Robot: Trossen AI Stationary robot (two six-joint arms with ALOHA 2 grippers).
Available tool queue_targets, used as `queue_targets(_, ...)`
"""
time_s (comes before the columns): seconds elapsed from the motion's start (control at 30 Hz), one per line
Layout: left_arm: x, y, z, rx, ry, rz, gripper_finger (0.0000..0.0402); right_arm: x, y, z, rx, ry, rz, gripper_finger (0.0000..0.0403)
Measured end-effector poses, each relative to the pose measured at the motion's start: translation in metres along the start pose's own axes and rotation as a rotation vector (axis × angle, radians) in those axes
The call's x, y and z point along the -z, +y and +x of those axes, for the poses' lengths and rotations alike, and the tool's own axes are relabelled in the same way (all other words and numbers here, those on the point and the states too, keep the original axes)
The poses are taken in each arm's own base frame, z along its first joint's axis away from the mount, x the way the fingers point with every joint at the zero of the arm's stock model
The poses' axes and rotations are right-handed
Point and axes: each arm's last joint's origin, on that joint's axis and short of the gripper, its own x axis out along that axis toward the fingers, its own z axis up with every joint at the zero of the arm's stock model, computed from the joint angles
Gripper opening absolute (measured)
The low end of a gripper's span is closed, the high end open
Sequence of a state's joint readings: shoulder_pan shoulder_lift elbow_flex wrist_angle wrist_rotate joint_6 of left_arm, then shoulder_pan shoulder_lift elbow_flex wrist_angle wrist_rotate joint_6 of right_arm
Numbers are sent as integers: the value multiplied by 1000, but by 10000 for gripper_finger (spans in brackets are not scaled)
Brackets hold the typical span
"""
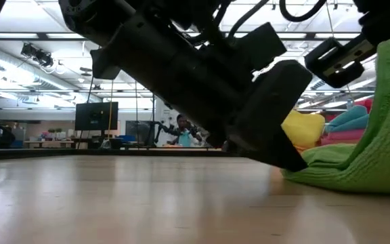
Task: Fold microfiber towels
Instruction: Fold the green microfiber cloth
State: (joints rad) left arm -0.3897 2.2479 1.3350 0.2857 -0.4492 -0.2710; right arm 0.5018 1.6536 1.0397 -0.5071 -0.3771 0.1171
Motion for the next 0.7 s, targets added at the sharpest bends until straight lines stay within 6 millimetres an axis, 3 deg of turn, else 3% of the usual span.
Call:
queue_targets(0.4, 3, 0, 2, -3, 7, 33, 10, 0, -41, -13, 38, -11, 1, 8)
queue_targets(0.7, 4, 0, 2, -12, 10, 45, 20, 4, -61, -23, 66, 3, -64, 8)
